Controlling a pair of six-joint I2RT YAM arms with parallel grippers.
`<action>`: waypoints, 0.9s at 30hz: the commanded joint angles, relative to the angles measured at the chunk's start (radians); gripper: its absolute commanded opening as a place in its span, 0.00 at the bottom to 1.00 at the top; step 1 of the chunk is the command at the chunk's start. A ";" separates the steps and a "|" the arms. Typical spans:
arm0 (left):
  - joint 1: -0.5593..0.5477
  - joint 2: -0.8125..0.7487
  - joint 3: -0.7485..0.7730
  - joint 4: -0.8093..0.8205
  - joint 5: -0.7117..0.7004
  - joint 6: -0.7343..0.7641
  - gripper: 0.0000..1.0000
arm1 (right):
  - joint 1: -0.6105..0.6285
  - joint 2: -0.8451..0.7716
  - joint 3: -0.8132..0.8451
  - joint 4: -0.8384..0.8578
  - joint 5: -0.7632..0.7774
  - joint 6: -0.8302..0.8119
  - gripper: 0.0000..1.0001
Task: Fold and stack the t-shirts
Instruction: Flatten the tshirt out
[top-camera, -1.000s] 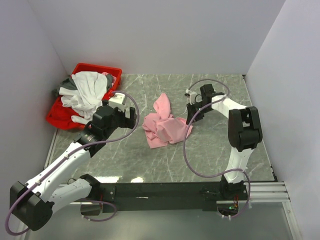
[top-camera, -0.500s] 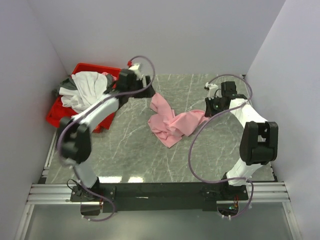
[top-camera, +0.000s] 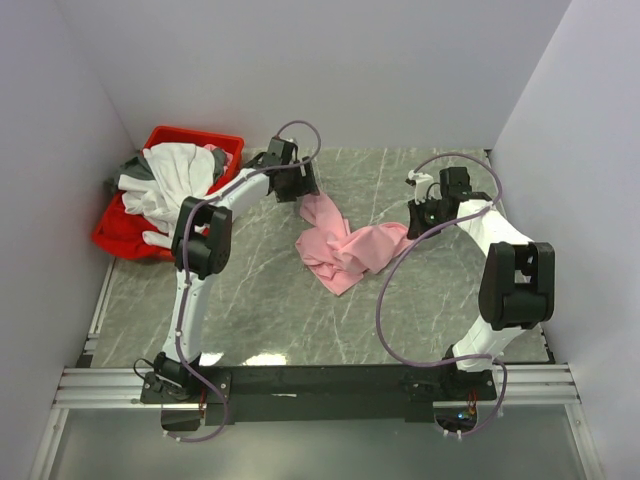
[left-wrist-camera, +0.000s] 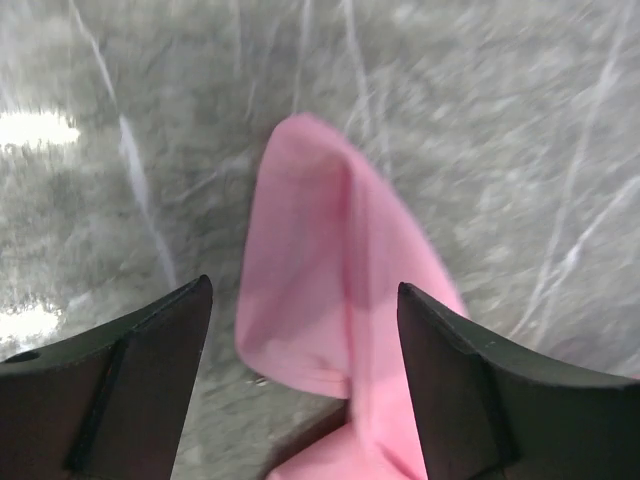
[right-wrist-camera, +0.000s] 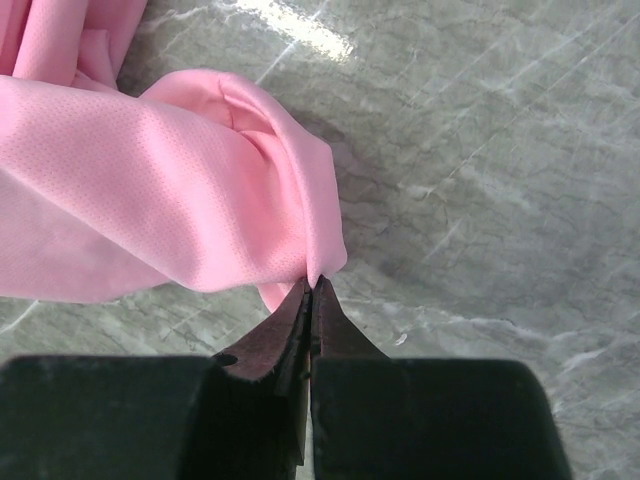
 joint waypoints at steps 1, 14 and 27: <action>-0.006 0.013 0.071 0.014 -0.003 -0.039 0.80 | 0.002 -0.002 0.026 0.019 -0.032 -0.005 0.00; -0.015 0.087 0.104 0.129 0.046 -0.160 0.66 | 0.002 -0.007 0.019 0.016 -0.042 -0.003 0.00; -0.023 0.123 0.103 0.195 0.063 -0.210 0.24 | 0.001 -0.016 0.004 0.019 -0.056 -0.005 0.00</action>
